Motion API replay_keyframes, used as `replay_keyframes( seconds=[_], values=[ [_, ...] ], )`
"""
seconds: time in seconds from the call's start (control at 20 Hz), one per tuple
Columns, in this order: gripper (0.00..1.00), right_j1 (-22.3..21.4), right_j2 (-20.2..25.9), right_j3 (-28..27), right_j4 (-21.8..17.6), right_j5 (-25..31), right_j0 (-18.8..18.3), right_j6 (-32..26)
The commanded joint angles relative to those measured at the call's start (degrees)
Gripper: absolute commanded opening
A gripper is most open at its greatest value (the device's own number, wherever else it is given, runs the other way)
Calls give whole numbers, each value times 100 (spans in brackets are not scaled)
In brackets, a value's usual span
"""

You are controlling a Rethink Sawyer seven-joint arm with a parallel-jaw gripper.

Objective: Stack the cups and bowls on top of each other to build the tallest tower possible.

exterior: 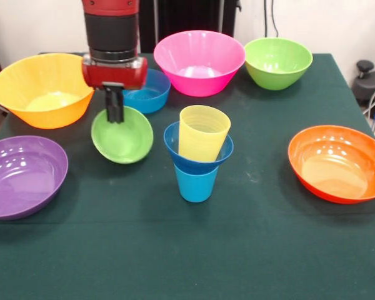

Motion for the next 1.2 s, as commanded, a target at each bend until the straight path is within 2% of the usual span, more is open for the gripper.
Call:
replay_keyframes(
  seconds=[0.05,0.25,0.4,0.65,0.85,1.1,1.2],
  values=[
    [0,-19,-484,281,-53,865,91,-204],
    [0,-16,-799,349,-179,557,257,71],
    [0,300,-870,159,-242,263,367,181],
    [0,451,-857,87,-123,40,597,286],
    [0,404,-611,190,116,-130,641,290],
    [0,196,-202,293,460,27,583,129],
    [0,169,-209,311,491,26,620,110]
  ],
)
